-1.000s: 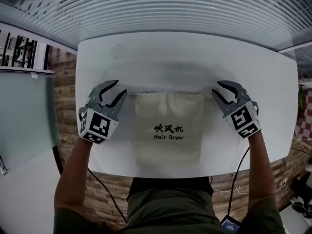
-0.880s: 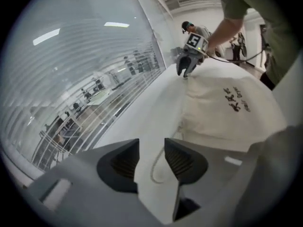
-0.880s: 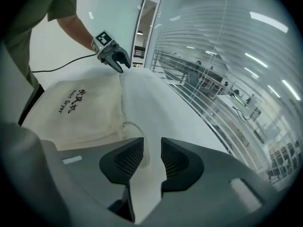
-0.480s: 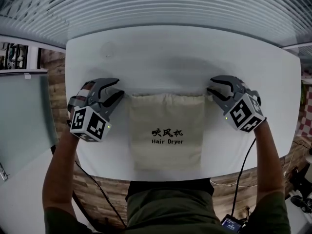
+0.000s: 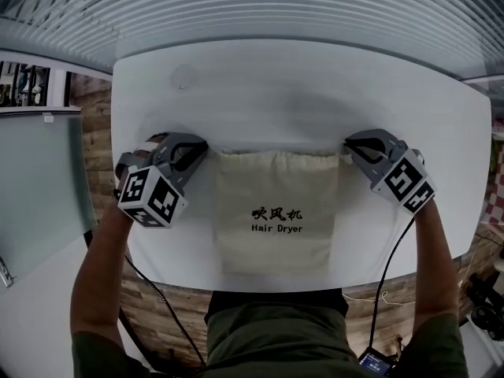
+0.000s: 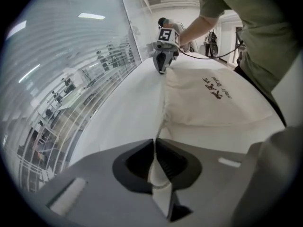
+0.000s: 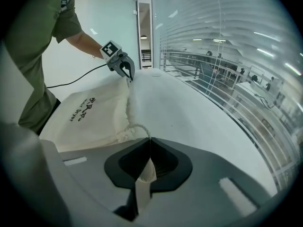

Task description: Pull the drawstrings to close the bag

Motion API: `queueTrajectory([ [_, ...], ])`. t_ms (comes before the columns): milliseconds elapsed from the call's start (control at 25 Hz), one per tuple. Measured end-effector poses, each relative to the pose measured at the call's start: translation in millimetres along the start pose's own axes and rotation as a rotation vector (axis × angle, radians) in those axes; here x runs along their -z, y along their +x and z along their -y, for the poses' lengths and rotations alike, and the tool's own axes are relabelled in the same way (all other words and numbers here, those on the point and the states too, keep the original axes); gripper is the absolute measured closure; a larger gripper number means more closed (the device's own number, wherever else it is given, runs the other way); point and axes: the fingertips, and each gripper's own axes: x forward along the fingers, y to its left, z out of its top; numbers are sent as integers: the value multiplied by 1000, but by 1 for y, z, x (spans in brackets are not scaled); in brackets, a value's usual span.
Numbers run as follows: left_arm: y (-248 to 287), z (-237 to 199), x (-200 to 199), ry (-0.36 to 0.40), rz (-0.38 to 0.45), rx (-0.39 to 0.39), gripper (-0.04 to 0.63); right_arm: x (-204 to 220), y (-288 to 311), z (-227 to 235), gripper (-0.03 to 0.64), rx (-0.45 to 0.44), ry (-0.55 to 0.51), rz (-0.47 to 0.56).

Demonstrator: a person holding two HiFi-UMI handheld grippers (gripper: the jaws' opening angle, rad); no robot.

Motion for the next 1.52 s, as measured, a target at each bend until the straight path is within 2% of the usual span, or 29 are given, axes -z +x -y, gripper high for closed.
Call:
queueTrajectory([
  [160,-3,3,-7,94,-30,-50,569,-10,-9,-3,603,83,-33,20],
  [240,-5,7,-7,118,-30,-64,503,-15,-15,-7,603,98,-25,42],
  [400,-3,7,-5,152,-37,-63,472,-13,-17,-12,603,105,-12,47],
  [520,-1,4,-6,77,-25,-15,474,-12,-18,-13,603,109,-7,47],
  [600,-1,6,-8,18,-22,56,497,-14,-18,-15,603,106,-9,46],
  [760,2,14,-8,22,-61,173,545,-15,-19,-19,603,104,-10,34],
  [840,4,17,-7,19,-82,190,570,-15,-21,-19,603,112,-7,28],
  [920,5,15,-6,29,-103,146,578,-15,-25,-18,603,133,-1,21],
  [1000,3,13,-4,40,-123,56,583,-16,-33,-17,603,165,7,15],
  [1120,-19,7,-13,4,-122,-85,583,-21,-63,-12,604,236,18,13],
  [1240,-47,-5,-36,-2,-109,-206,583,-24,-104,-5,604,336,4,15],
  [1400,-81,-23,-55,2,-69,-351,583,-23,-120,1,604,465,-37,1],
  [1520,-120,-35,-77,-1,-23,-457,583,-41,-142,3,604,583,-79,5],
])
